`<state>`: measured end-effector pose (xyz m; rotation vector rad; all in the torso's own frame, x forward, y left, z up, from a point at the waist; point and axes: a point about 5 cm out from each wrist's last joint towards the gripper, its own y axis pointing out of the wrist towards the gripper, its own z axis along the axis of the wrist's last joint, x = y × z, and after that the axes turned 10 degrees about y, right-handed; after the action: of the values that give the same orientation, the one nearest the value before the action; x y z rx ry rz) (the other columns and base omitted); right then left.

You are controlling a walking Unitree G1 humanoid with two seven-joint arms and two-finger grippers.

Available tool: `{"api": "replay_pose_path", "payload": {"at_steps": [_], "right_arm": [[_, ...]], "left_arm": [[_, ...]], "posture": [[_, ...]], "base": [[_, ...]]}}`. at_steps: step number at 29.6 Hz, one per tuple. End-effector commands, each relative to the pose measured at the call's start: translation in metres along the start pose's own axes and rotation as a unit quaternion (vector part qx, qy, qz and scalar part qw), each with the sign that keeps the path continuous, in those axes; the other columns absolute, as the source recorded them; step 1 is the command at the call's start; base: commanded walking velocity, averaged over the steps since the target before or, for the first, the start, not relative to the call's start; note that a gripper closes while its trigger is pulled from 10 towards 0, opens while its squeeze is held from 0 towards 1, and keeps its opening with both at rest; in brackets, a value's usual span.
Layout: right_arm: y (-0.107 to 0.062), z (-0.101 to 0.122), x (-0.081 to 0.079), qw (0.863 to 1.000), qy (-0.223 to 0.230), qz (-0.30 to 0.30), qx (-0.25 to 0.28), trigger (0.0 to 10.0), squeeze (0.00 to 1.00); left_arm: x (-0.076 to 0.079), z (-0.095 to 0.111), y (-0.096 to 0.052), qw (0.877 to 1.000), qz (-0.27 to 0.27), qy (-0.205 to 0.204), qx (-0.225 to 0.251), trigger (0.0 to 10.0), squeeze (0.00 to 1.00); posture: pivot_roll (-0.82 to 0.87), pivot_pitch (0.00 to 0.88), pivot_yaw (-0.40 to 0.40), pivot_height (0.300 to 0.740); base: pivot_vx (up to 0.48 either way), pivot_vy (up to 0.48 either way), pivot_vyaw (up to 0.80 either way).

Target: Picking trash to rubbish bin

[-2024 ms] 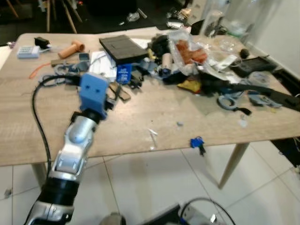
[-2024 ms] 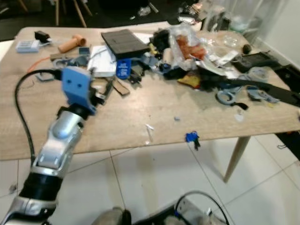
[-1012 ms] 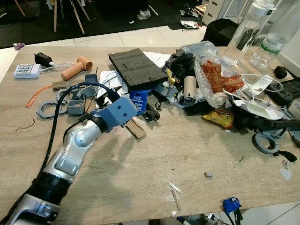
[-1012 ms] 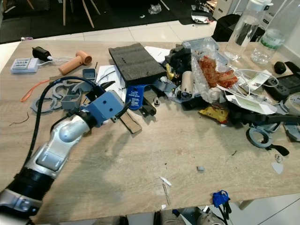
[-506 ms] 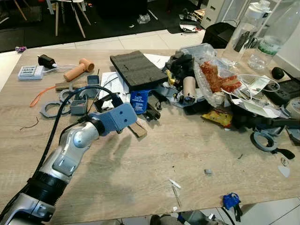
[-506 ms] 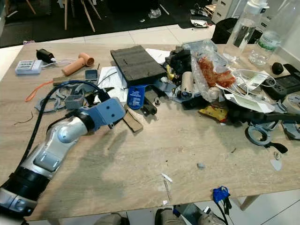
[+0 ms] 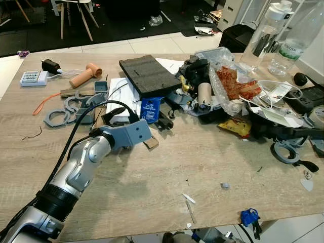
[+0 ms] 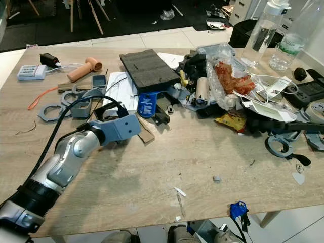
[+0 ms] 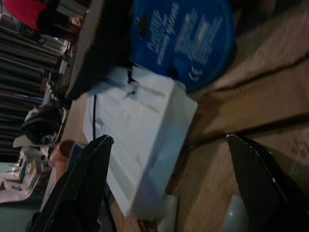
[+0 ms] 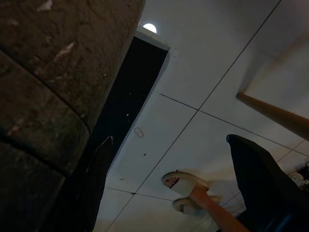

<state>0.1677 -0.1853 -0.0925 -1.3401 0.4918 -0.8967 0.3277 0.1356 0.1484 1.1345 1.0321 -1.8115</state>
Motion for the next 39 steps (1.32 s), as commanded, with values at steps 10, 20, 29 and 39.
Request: {"api": "replay_pose_path", "payload": {"at_steps": [10, 20, 29, 39], "right_arm": [[0.002, 0.0, -0.02, 0.999, 0.019, 0.032, 0.002, 10.0, 0.0], [0.002, 0.001, -0.02, 0.999, 0.02, 0.032, 0.002, 10.0, 0.0], [0.002, 0.001, -0.02, 0.999, 0.021, 0.03, 0.002, 10.0, 0.0], [0.002, 0.001, -0.02, 0.999, 0.019, 0.028, 0.004, 10.0, 0.0]], "left_arm": [[0.012, -0.005, 0.002, 0.999, -0.017, 0.032, -0.031, 10.0, 0.0], [0.009, -0.005, 0.01, 0.998, 0.02, 0.031, -0.051, 10.0, 0.0], [0.012, -0.005, 0.018, 0.996, 0.027, 0.052, -0.06, 10.0, 0.0], [0.014, -0.005, 0.024, 0.994, 0.043, 0.073, -0.07, 10.0, 0.0]], "posture": [[0.05, 0.141, 0.012, 0.74], [0.04, 0.152, 0.017, 0.74], [0.04, 0.154, 0.02, 0.74], [0.04, 0.155, 0.02, 0.74]], "base": [[0.0, 0.0, 0.0], [0.0, 0.0, 0.0], [0.0, 0.0, 0.0], [0.0, 0.0, 0.0]]}}
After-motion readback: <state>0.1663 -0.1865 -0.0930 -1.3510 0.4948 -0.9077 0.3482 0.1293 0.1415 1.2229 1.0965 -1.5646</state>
